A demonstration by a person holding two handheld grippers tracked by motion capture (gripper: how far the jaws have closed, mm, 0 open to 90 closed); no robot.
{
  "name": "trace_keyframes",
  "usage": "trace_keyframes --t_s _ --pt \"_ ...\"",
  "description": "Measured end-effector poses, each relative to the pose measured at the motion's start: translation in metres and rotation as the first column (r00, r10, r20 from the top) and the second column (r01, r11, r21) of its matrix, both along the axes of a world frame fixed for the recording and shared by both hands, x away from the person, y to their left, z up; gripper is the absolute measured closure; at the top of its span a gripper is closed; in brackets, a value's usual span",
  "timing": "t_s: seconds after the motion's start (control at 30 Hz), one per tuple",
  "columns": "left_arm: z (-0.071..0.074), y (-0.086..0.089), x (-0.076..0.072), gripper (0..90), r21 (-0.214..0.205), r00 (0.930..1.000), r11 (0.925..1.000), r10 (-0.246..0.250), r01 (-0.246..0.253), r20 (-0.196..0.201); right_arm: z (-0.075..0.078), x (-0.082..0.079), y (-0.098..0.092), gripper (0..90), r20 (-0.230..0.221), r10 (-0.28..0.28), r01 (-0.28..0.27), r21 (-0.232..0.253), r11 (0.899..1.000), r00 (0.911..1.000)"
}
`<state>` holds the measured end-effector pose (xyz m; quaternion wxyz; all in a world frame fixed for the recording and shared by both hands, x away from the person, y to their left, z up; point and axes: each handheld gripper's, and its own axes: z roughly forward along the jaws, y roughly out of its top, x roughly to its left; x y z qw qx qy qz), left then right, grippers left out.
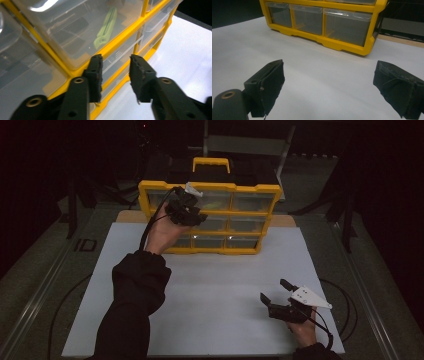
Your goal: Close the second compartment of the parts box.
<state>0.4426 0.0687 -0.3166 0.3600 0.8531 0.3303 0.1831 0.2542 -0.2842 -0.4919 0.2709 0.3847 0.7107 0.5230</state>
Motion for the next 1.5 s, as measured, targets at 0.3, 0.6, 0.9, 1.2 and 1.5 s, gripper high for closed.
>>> trace_keyframes --t_s 0.3,0.6,0.9,1.2,1.5 --pt "-0.002 0.005 -0.009 47.6 0.002 0.9985 0.9991 -0.042 0.042 -0.036 0.000 0.000 0.001 9.8 0.001 0.004 -0.004 -0.006 1.000 1.0000" --pt "-0.009 0.012 -0.024 29.7 0.051 0.9987 0.9974 -0.050 0.050 -0.009 -0.001 0.000 0.001 9.8 -0.001 0.005 -0.005 -0.008 1.000 1.0000" --pt "-0.010 0.019 -0.040 17.4 0.033 0.9984 0.9980 -0.055 0.055 0.011 -0.001 0.000 0.003 9.8 -0.007 0.006 -0.006 -0.009 1.000 1.0000" --pt "-0.014 0.030 -0.057 11.8 -0.001 0.9976 0.9977 -0.067 0.067 0.015 -0.002 0.000 0.003 9.8 -0.008 0.006 -0.006 -0.010 1.000 1.0000" --pt "-0.029 0.047 -0.078 7.9 -0.035 0.9972 0.9980 -0.051 0.053 0.055 -0.003 0.000 0.004 9.8 -0.006 0.007 -0.007 -0.015 1.000 1.0000"
